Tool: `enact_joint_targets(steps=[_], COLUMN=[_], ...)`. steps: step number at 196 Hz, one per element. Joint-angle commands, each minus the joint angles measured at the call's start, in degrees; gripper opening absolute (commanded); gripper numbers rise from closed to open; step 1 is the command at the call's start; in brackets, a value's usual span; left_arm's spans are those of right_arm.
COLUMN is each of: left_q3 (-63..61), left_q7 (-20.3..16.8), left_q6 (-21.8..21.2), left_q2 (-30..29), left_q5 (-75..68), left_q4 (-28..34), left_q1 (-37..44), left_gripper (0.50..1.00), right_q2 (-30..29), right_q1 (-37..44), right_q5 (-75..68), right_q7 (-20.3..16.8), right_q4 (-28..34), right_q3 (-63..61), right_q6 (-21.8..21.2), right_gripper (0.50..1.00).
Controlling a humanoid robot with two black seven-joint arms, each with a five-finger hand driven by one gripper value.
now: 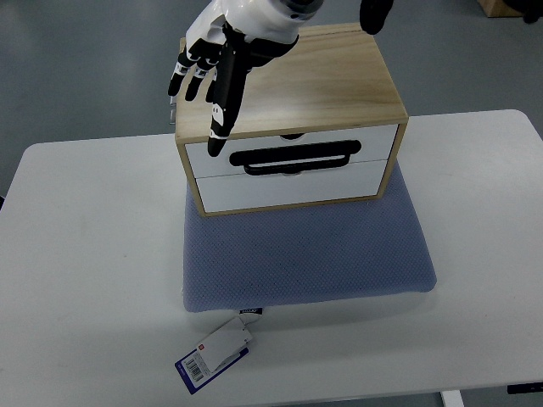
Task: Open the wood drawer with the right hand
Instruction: 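Lower the right hand in front of the upper drawer's black handle, then hook the right hand's fingers around the upper drawer's black handle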
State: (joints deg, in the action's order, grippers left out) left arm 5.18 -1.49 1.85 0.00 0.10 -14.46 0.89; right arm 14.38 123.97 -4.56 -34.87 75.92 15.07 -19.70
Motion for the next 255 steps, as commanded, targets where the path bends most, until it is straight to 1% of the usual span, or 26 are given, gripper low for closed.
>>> enact_joint_targets(steps=[1,4,5,18,49,59,60,75,158,210,255], left_q3=[-0.09,-0.09,0.00,0.00,0.00,0.00,0.00,0.00,-0.09,-0.09,0.00], left_q7=[0.00,0.00,0.00,0.00,0.00,0.00,0.00,0.00,0.00,0.00,0.00], left_q6=[-0.01,-0.01,-0.01,-0.10,-0.10,-0.10,-0.10,-0.10,-0.10,-0.10,-0.10], left_q2=[0.00,0.00,0.00,0.00,0.00,0.00,0.00,0.00,0.00,0.00,0.00], left_q5=[-0.01,-0.01,-0.01,-0.01,-0.01,-0.01,-0.01,-0.01,-0.01,-0.01,-0.01], left_q4=[0.04,0.04,0.04,0.13,0.31,0.31,0.31,0.40,0.40,0.48,0.57], left_q1=[-0.01,-0.01,-0.01,-0.01,-0.01,-0.01,-0.01,-0.01,-0.01,-0.01,-0.01], left_gripper=[1.000,1.000,1.000,1.000,1.000,1.000,1.000,1.000,1.000,1.000,1.000], right_q2=[-1.28,-1.28,-1.89,-2.60,-3.74,-3.74,-3.74,-3.74,-2.95,-1.90,-0.58], right_q1=[-0.05,-0.05,-0.48,-1.10,-3.12,-3.12,-4.08,-5.32,-8.75,-9.63,-10.33], right_q5=[-1.33,-1.33,-1.33,-1.25,-0.81,-0.81,0.06,1.92,7.19,7.90,10.62], right_q7=[-0.13,-0.13,-0.13,-0.13,-0.13,-0.13,-0.13,-0.13,-0.13,-0.13,-0.13], right_q4=[1.77,1.77,2.21,2.21,2.12,2.12,2.12,2.12,1.51,1.51,1.51], right_q3=[1.54,1.54,2.15,2.95,4.97,4.97,5.14,6.02,9.10,10.24,11.47], right_q6=[3.18,3.18,5.44,7.48,9.33,9.33,9.33,9.42,9.86,8.98,6.52], right_gripper=[0.944,0.944,0.944,0.944,0.944,0.944,0.944,0.944,0.944,0.946,0.944])
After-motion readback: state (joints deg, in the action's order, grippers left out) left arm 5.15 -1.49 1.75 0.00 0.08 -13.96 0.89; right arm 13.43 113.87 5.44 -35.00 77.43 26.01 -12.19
